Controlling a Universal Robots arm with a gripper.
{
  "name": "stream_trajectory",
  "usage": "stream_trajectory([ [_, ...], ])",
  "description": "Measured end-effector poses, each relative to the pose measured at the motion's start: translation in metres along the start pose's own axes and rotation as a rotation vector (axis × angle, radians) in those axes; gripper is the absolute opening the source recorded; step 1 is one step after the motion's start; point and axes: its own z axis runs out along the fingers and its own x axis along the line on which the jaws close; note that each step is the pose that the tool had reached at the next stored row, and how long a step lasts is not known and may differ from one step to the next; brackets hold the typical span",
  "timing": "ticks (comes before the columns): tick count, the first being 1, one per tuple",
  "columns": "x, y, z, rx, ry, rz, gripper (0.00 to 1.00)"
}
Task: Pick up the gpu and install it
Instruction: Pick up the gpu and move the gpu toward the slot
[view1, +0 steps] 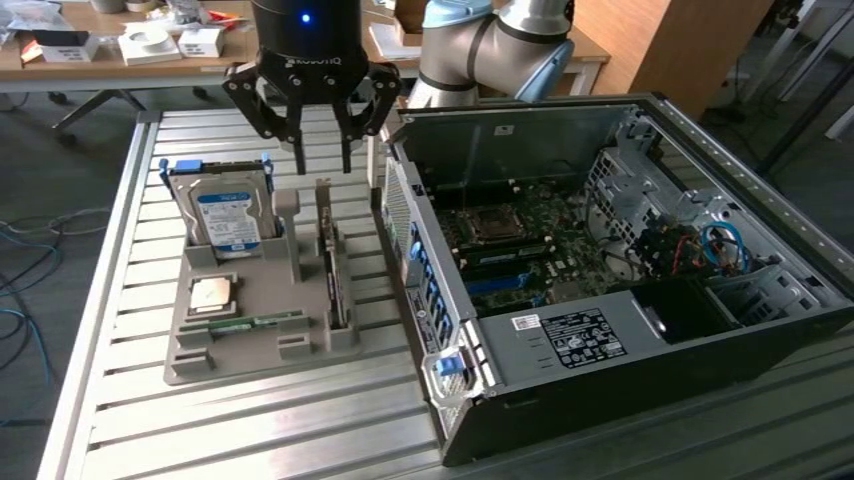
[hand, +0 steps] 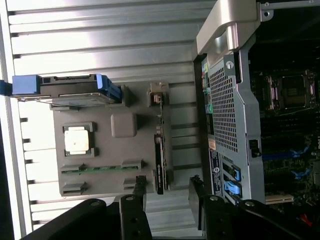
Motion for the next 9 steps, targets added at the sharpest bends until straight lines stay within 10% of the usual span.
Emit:
stream_trajectory([
  [9,0.0,0.0,0.0,0.0,0.0,0.0,0.47],
])
